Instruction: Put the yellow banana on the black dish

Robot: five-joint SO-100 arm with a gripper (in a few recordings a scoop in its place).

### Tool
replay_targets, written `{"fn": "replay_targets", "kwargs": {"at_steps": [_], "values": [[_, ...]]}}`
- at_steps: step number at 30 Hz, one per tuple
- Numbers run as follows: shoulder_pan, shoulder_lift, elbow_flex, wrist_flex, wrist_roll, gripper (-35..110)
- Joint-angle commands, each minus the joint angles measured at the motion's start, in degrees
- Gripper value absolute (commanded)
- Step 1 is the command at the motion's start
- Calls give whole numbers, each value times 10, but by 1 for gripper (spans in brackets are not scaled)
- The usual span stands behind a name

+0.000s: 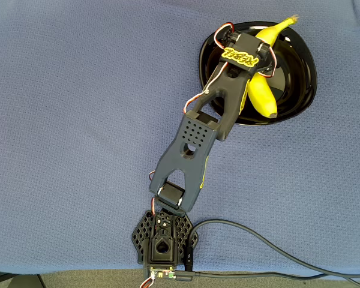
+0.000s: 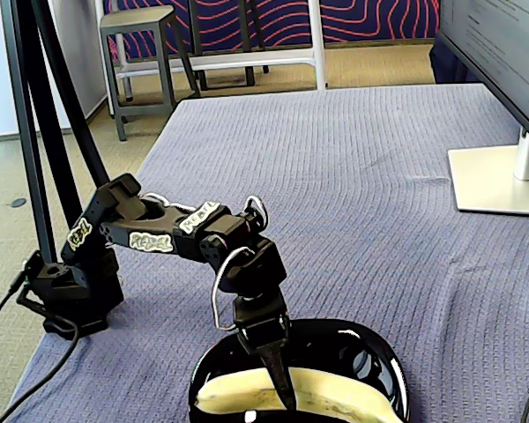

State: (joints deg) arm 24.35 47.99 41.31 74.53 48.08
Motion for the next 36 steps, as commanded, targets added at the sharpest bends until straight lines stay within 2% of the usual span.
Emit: {"fn": "replay_targets", "kwargs": {"at_steps": [1, 21, 23, 31, 36], "values": [[-7, 39, 2, -5, -1, 33], [-88, 95, 40, 62, 71, 34], [-92, 105, 40, 49, 73, 31], [-108, 209, 84, 19, 63, 2], [-137, 299, 170, 19, 40, 0]]}}
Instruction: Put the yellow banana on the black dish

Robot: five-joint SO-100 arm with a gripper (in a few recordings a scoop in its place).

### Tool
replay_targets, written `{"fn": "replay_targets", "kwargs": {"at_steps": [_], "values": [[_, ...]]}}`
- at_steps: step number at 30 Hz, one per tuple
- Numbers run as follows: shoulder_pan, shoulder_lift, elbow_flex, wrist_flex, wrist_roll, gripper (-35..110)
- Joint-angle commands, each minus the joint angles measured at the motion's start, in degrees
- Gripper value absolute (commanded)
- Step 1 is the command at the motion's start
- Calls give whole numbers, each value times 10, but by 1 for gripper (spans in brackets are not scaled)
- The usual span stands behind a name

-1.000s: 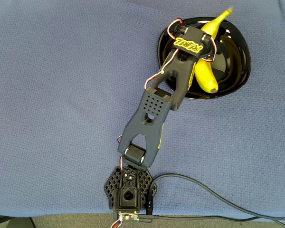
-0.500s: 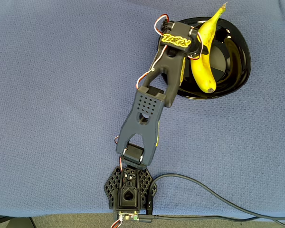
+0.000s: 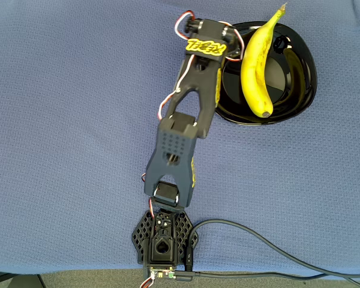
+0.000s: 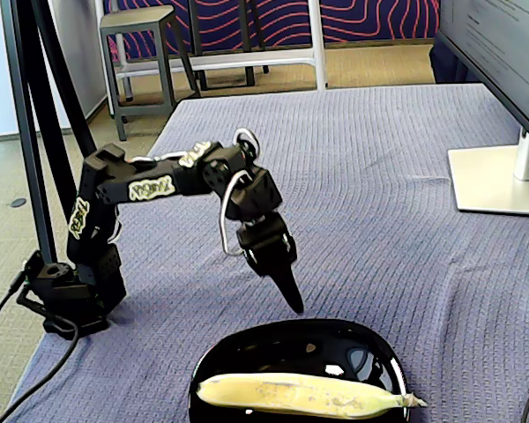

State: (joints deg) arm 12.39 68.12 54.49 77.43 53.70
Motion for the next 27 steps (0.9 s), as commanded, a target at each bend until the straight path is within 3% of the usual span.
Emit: {"fn": "replay_targets", "kwargs": {"at_steps": [1, 7, 12, 19, 24, 27], "values": [[-25, 120, 61, -9, -21, 0], [-91, 256, 257, -9, -98, 7], [-137, 354, 388, 13, -179, 7], [-211, 490, 549, -58, -205, 0], [-247, 644, 689, -89, -308, 0], [-249, 713, 736, -57, -439, 0]]}}
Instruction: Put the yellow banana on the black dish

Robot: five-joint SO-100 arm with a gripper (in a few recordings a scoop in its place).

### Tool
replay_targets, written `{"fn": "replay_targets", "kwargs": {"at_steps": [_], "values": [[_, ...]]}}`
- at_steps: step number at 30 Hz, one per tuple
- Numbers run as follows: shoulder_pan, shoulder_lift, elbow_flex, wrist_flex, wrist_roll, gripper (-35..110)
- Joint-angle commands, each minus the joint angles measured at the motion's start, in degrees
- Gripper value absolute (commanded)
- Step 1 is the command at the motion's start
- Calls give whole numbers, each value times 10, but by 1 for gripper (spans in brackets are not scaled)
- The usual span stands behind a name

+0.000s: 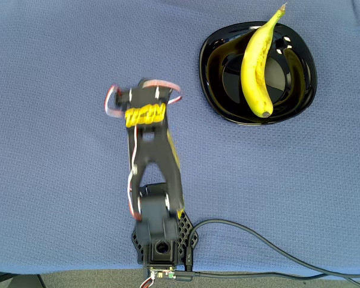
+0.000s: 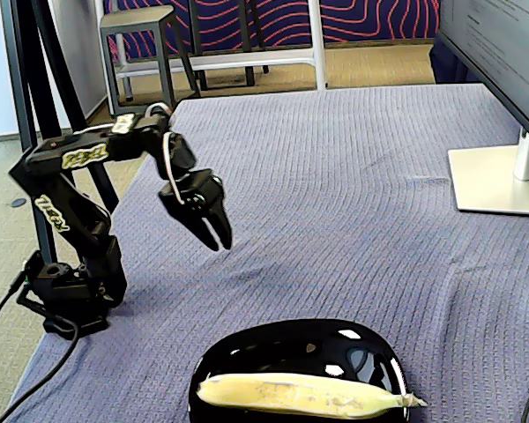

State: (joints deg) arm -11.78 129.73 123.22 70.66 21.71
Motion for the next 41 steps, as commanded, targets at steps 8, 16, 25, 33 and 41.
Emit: {"fn": "replay_targets", "kwargs": {"at_steps": [8, 16, 25, 33, 41], "values": [[-6, 276, 192, 41, -243, 0], [-22, 398, 262, 42, -323, 0], [-19, 435, 283, 51, -322, 0], [-18, 446, 284, 66, -338, 0], [-26, 471, 279, 80, -343, 0]]}}
